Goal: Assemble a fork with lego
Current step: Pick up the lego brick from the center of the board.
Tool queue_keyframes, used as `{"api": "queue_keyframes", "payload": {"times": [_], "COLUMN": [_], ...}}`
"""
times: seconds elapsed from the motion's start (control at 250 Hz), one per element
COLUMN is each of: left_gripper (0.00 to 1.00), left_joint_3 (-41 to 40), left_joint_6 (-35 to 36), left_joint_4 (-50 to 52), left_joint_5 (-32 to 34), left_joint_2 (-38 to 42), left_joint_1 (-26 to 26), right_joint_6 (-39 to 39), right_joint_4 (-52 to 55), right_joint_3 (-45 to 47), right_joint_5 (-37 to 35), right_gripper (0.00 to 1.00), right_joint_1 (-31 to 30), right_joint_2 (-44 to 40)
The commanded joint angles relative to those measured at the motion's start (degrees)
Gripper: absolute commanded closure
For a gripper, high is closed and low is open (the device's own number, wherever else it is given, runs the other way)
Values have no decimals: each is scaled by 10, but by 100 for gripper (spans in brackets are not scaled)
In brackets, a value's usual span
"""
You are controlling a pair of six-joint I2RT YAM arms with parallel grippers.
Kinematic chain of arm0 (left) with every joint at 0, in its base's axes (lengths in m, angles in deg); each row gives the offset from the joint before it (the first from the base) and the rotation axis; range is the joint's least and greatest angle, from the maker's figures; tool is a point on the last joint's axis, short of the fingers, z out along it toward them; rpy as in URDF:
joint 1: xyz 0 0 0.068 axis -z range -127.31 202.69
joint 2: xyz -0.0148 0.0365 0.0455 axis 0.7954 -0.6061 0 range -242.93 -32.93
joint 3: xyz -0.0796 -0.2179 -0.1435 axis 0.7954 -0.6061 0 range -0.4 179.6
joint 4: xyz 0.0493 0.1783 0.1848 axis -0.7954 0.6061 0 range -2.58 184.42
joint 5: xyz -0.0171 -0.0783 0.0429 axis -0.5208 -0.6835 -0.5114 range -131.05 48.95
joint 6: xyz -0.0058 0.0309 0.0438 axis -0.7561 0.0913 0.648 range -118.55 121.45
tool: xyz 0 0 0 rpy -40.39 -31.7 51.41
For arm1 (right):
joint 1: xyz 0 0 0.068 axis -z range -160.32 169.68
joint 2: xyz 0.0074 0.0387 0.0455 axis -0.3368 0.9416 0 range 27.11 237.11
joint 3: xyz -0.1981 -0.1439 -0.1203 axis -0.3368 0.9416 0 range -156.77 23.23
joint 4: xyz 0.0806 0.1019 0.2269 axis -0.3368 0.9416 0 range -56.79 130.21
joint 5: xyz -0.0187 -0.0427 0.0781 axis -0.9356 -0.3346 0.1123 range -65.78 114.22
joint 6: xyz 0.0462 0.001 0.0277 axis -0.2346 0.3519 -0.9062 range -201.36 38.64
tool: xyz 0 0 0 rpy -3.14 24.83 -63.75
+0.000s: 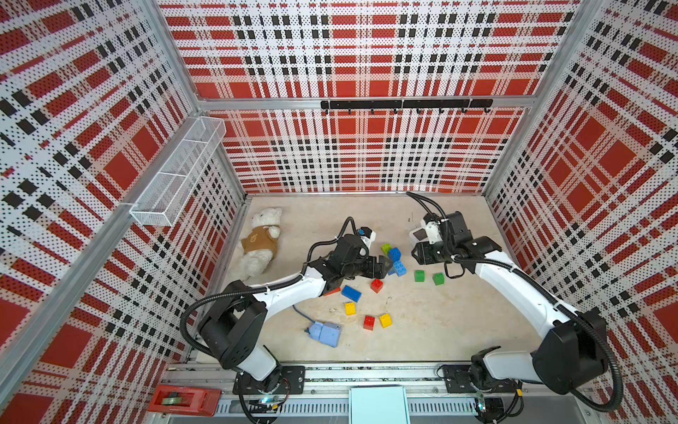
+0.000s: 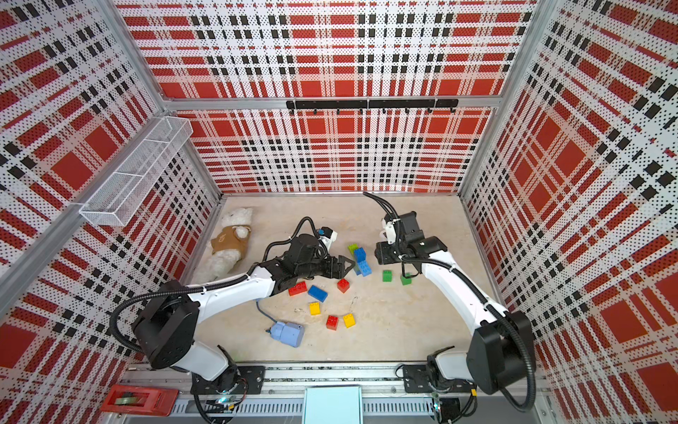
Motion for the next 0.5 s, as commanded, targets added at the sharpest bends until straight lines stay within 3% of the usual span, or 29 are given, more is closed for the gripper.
{"api": "queue_keyframes", "payload": {"times": [0.0,0.176,0.496], "left_gripper": [13,13,13], "left_joint_3": [32,78,128], "left_joint_6": [36,64,77], "left_joint_4": [27,53,68], "left_joint_5": [33,59,67], "left_joint_2": [-7,-36,-72], "left_joint_1": [34,89,126], "right_joint_6": [-54,-62,-25], "right_joint_4": [-39,-27,-37], "right_joint_3": [45,77,88], "right_joint_5": [-14,-71,-48], "right_gripper": [45,49,51], "right_joint_1": [20,42,99], "right_joint_2": [-4,10,73]}}
